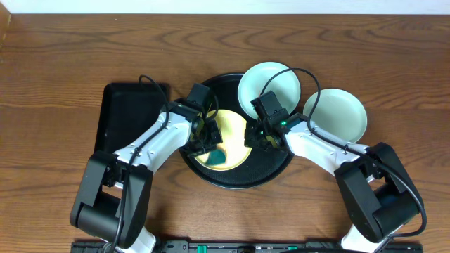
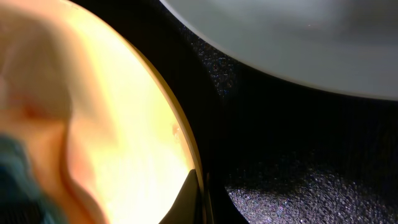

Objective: Clean dirty plates on tray and stack at the side

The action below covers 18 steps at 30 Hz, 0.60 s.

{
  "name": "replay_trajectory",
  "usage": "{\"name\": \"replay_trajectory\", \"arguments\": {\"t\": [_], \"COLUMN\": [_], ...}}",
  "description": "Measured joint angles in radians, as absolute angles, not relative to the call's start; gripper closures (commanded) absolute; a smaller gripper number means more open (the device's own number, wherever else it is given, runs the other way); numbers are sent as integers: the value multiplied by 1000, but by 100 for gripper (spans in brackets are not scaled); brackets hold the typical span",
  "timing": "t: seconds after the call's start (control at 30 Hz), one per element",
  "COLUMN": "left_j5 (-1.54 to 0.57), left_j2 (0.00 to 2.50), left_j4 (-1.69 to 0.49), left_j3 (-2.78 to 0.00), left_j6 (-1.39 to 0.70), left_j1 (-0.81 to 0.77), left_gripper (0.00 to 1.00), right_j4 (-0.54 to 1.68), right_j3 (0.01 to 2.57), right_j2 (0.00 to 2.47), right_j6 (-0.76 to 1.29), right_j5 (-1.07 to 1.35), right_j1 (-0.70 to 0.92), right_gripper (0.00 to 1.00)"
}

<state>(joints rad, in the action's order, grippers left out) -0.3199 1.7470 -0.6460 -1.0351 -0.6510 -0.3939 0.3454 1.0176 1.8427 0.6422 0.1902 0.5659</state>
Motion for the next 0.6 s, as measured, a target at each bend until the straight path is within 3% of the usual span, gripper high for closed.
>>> {"name": "replay_trajectory", "arguments": {"t": [0.23,0.6], "left_j5": [-371,-175], "left_j2": [1747,1747], "left_j4": [-593,-500], "left_j3": [-1034,-1037], "left_j6": [-654,-656], "left_j1": [-406,-398], "left_gripper": [93,93], "right_j4": [343,338], "right_j3": [1018,1018], "right_j2": [1843,1843], "right_j6": [639,638], "right_j5": [191,191], "right_j1": [566,566], "right_gripper": [99,99]}}
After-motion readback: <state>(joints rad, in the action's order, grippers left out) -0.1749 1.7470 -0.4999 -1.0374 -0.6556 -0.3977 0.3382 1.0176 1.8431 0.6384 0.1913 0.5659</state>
